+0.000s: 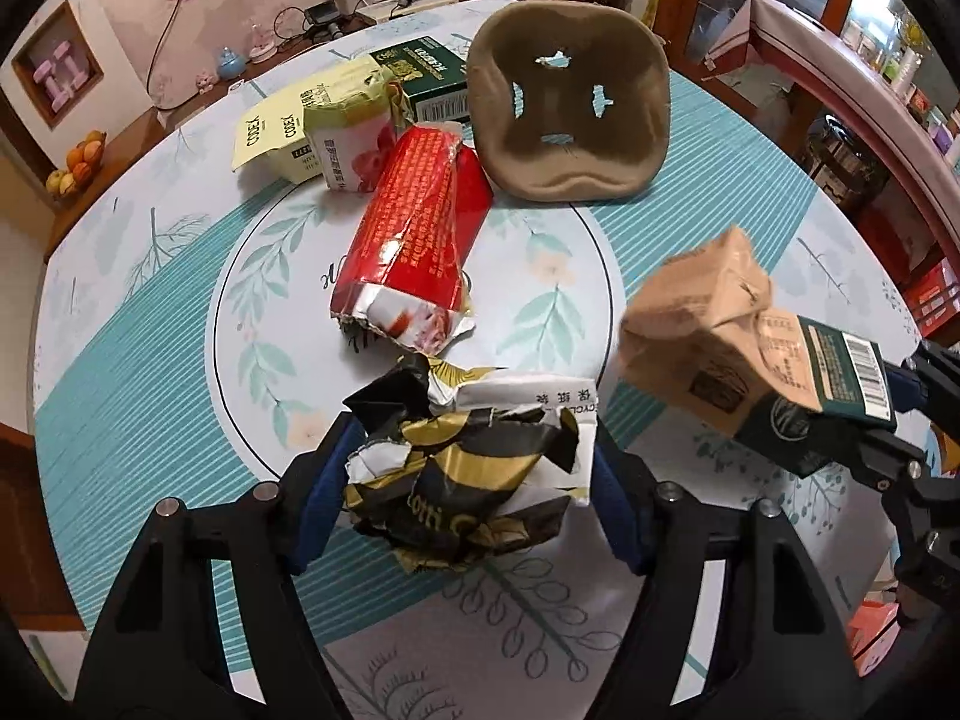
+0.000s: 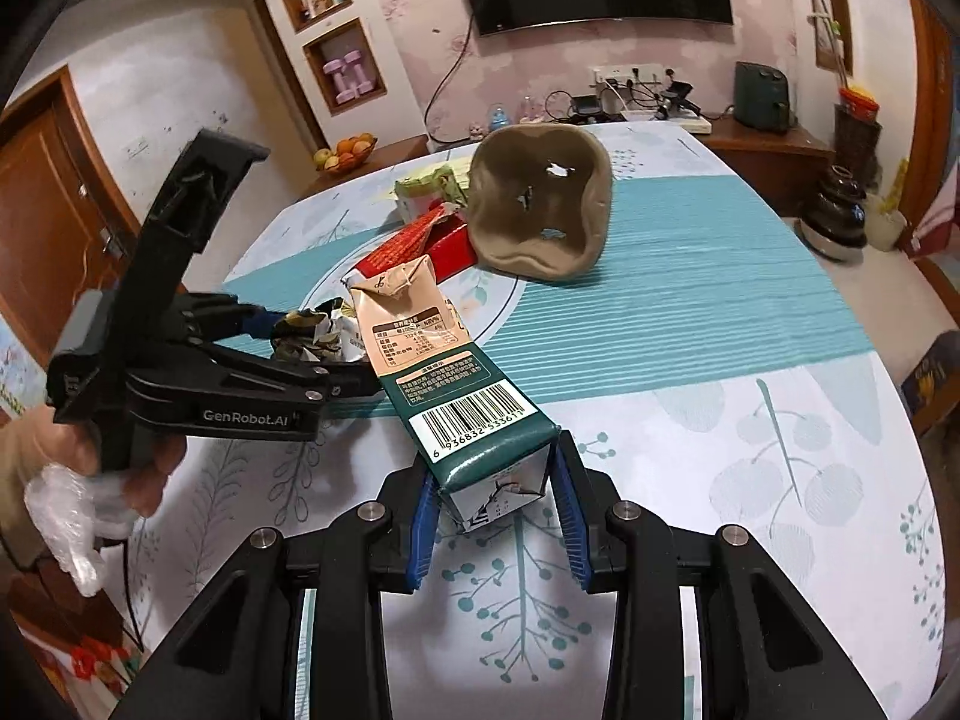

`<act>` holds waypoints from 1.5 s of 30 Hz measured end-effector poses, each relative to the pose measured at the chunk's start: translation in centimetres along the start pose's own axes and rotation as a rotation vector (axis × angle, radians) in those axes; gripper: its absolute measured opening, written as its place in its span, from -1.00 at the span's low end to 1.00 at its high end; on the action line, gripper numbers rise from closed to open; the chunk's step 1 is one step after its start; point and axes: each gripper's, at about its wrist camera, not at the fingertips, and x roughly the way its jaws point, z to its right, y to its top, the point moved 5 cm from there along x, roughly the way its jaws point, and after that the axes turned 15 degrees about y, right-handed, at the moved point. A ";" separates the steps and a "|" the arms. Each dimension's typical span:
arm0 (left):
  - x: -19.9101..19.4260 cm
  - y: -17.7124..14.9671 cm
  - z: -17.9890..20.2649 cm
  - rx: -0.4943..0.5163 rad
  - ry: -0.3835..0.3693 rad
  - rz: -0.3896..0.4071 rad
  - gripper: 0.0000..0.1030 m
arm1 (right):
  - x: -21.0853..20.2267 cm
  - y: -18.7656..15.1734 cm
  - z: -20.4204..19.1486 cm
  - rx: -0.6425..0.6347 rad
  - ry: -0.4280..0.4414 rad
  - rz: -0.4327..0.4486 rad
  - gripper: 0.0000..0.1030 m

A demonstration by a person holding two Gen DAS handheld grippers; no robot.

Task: Collect trash
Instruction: 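Carry the carton and wrapper over the bin and open both grippers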

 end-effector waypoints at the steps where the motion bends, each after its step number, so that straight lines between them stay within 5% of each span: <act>1: 0.0 0.1 -0.1 -0.011 0.000 0.003 0.32 | -0.1 -0.2 0.1 0.007 -0.001 0.002 -0.33; 13: -5.8 -2.9 0.7 -0.028 -0.018 0.056 0.27 | -5.1 -4.0 -1.1 0.116 0.014 0.070 -0.33; 29: -18.5 -16.8 10.4 -0.027 -0.195 0.122 0.28 | -19.5 -18.2 -6.5 0.247 -0.069 0.111 -0.33; 37: -18.1 -24.5 15.8 0.045 -0.260 0.021 0.28 | -24.1 -27.3 -7.7 0.359 -0.119 0.077 -0.33; 45: -15.3 -28.0 19.7 0.104 -0.219 0.008 0.29 | -22.5 -33.8 -5.9 0.453 -0.160 -0.005 -0.33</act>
